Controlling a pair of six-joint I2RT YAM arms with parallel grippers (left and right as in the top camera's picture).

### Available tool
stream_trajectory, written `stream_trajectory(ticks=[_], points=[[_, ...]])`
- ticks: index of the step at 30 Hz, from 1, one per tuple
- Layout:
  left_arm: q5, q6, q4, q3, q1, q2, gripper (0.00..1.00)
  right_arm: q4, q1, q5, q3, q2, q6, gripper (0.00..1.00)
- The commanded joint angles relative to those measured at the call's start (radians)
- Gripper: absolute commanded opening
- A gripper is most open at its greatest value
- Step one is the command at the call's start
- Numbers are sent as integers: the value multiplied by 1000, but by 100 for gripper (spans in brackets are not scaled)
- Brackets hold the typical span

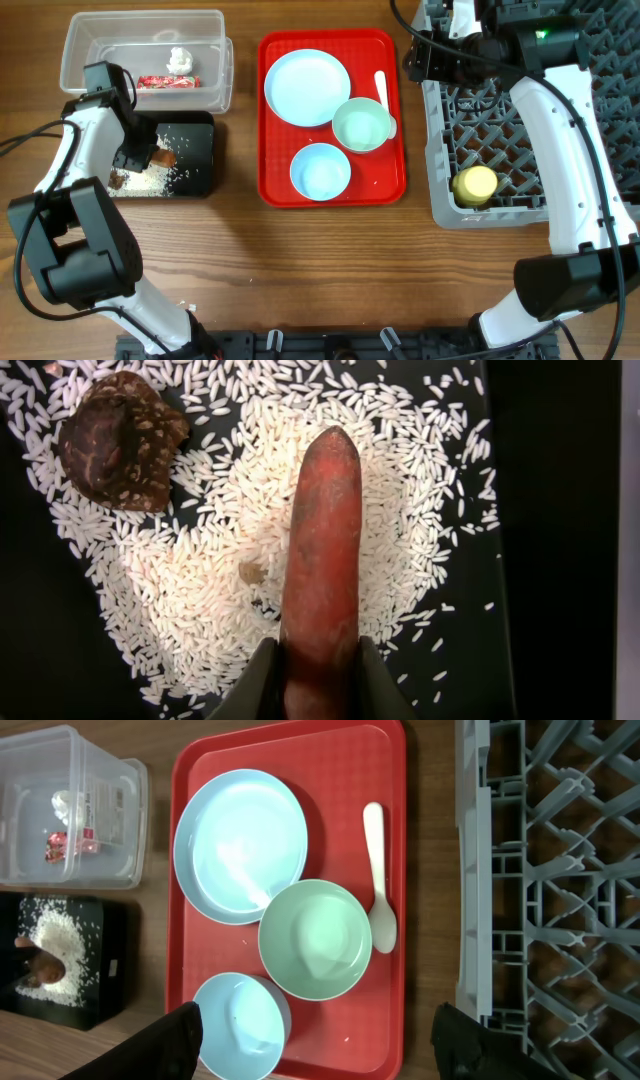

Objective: Sort waste into correct bins and load items into the dishwasher rack
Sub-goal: 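Carry the carrot with the left gripper onto the black tray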

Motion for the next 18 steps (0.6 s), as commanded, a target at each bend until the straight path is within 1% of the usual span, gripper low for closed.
stream_trajectory(ticks=[1, 6, 7, 8, 9, 15, 18], points=[[-11, -29, 6, -6, -2, 1, 23, -1, -2, 19, 13, 15, -10, 75], [-11, -25, 8, -6, -2, 1, 38, -1, -2, 19, 13, 15, -11, 75], [-11, -25, 8, -6, -2, 1, 47, -1, -2, 19, 13, 15, -11, 75], [-10, -26, 8, -6, -2, 1, 75, -1, -2, 19, 13, 15, -11, 75], [-10, -26, 8, -6, -2, 1, 100, -1, -2, 19, 13, 15, -11, 75], [34, 8, 5, -3, -1, -11, 100, 2, -1, 19, 13, 15, -13, 75], [76, 72, 5, 3, -2, -55, 100, 5, -1, 11, 13, 15, -14, 75]])
